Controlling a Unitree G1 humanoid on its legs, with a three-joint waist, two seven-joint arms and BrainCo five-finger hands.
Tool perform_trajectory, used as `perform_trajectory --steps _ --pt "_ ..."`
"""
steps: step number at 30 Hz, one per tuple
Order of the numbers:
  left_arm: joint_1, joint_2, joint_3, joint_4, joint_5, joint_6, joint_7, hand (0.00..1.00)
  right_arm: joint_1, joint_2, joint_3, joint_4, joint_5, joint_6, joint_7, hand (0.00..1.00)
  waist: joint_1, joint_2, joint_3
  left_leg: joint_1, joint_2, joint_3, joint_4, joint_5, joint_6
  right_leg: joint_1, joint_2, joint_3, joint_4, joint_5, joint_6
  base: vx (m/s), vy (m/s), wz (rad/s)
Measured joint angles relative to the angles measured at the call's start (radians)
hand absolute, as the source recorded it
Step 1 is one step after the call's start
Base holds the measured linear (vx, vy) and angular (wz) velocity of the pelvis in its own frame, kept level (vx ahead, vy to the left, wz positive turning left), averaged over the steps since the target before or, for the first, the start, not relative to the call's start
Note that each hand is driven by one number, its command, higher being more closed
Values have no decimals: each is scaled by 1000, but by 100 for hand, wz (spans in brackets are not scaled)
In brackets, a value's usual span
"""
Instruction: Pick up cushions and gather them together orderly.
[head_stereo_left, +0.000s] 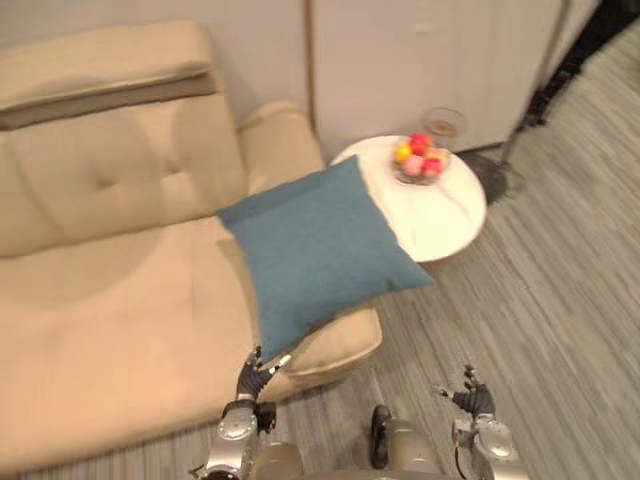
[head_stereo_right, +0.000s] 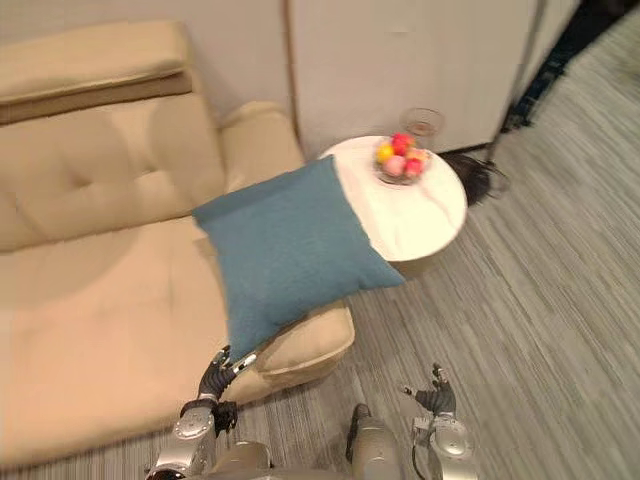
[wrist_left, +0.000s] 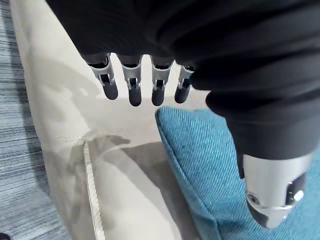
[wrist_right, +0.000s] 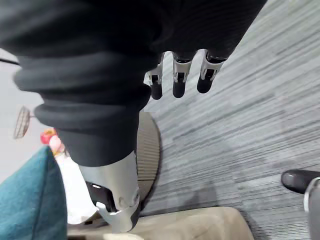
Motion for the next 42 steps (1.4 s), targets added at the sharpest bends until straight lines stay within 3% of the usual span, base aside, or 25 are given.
perform_trajectory --steps 1,2,4,10,14,18,20,24,27,33,38,39,42 --pt "-2 1 -8 -1 -2 0 0 0 -4 -4 -21 0 15 -1 -9 0 -2 1 -1 -10 28 138 -60 46 39 10 -11 -37 -18 0 1 14 -43 119" --pt "-4 5 -7 -3 -8 0 0 0 -7 -8 -37 2 18 0 -14 0 -4 5 -4 -8 27 181 -82 57 46 15 -13 -46 -34 -2 6 -5 10 94" --pt "7 37 -4 -5 -27 0 1 0 -16 17 -38 3 51 0 -16 0 5 -22 -11 -32 7 174 -109 74 59 27 -16 -51 -98 13 29 -35 24 49" --pt "56 94 7 -44 -33 1 0 0 -29 13 -153 -41 80 1 -38 0 2 -24 -15 -30 -19 187 -167 116 69 49 -12 -30 -219 95 37 -69 24 -5" --pt "46 98 15 -91 -37 -1 -1 0 -59 -58 -191 -83 80 1 -50 0 -2 -25 -26 -24 -33 211 -233 161 68 20 -9 -4 -240 124 30 -107 -32 -18" --pt "2 120 17 -110 -79 -2 -1 0 -139 -137 -202 -83 80 2 -71 0 -30 -25 -26 -17 -45 209 -286 197 68 15 -4 -3 -268 149 26 -100 -24 -1" --pt "-26 124 17 -110 -116 -3 1 0 -173 -164 -201 -84 80 2 -80 0 -30 -25 -27 -23 -46 209 -297 206 69 7 -3 -2 -274 155 23 -81 -17 -1" --pt "-100 126 12 -128 -191 -4 15 0 -283 -207 -139 -84 77 5 -89 0 -32 -25 -24 -72 -54 207 -327 243 70 -56 -4 0 -273 172 16 -75 -23 2" --pt "-241 124 -8 -117 -252 -8 46 0 -456 -232 -20 -73 73 10 -108 0 -32 -22 6 -137 -55 205 -325 268 74 -117 -4 -1 -274 199 5 -69 -30 4" --pt "-621 128 -32 33 -319 -41 108 0 -915 -260 174 101 72 34 -125 0 -29 -19 123 -235 -61 191 -321 308 84 -196 -8 2 -295 255 -6 -99 -23 6" --pt "-864 122 -75 159 -380 -43 141 0 -1170 -216 260 234 72 54 -146 0 -29 -16 203 -291 -62 178 -317 333 87 -239 -8 9 -308 285 -13 -64 -5 8" --pt "-903 111 -83 184 -387 -42 148 100 -1199 -203 269 253 72 56 -151 100 -29 -15 203 -308 -64 176 -317 337 88 -255 -9 13 -308 289 -14 -30 1 6" --pt "-953 94 -95 231 -403 -42 155 100 -1246 -192 313 293 71 70 -153 100 -40 -15 204 -323 -67 172 -325 345 89 -272 -11 14 -308 290 -15 -8 4 4"
